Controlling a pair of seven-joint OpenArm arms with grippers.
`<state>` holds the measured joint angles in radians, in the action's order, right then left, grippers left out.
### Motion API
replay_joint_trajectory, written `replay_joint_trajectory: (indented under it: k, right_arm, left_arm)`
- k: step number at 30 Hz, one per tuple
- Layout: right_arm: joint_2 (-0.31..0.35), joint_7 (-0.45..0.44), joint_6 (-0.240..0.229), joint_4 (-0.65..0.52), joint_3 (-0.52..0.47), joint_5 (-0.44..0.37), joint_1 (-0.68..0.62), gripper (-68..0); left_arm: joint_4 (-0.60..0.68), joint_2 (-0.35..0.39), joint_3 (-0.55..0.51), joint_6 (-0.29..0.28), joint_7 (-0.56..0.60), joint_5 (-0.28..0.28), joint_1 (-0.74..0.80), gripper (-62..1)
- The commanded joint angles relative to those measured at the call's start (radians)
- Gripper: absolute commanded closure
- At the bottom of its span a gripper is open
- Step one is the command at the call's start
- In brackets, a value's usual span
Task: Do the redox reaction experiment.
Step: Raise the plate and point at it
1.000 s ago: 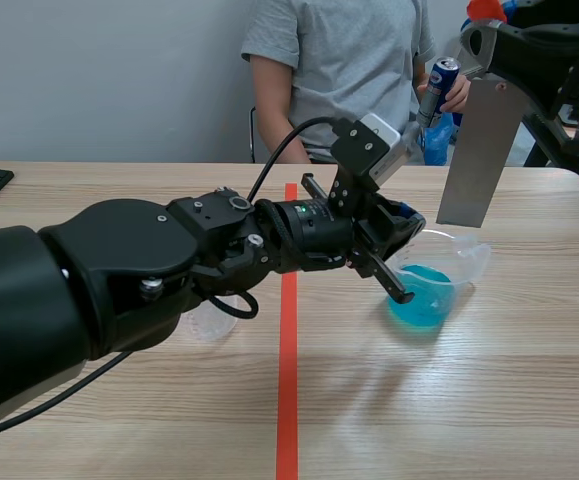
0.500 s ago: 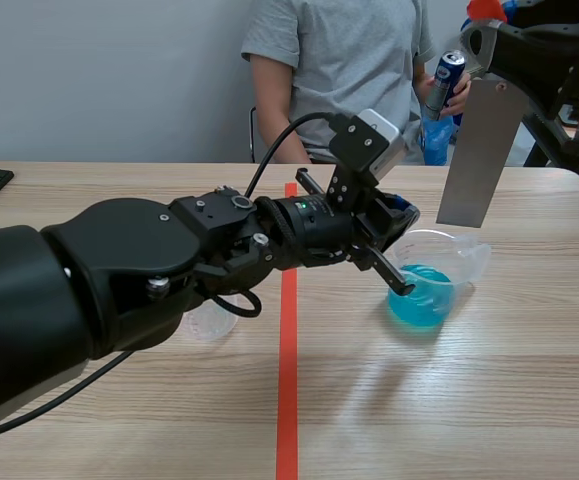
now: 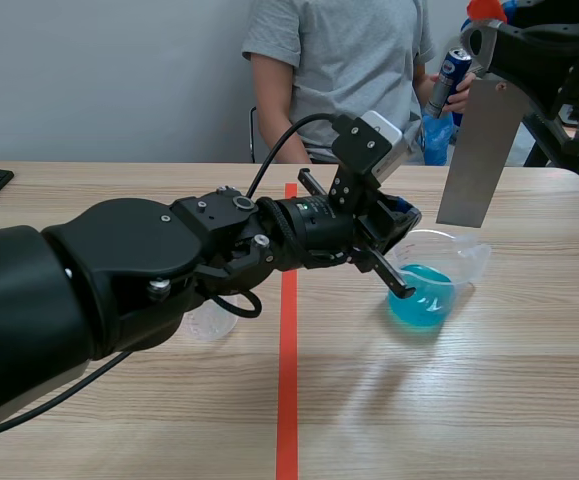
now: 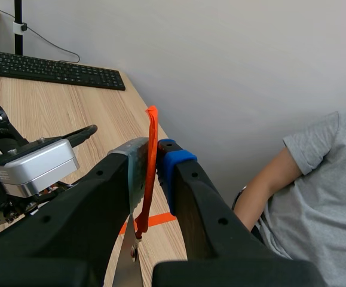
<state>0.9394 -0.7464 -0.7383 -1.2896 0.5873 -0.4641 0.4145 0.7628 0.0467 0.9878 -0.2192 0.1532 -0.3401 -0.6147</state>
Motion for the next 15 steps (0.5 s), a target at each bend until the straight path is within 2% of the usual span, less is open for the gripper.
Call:
replay_joint_trajectory:
  k: [1, 15]
  right_arm:
    - [0.016, -0.015, -0.007, -0.011, -0.013, -0.019, 0.012, -1.5]
    - [0.016, -0.015, -0.007, -0.011, -0.013, -0.019, 0.012, -1.5]
  left_arm:
    - [0.018, -0.018, -0.01, -0.001, 0.01, -0.006, -0.014, -4.2]
    - [0.018, -0.018, -0.01, -0.001, 0.011, -0.013, -0.014, -4.2]
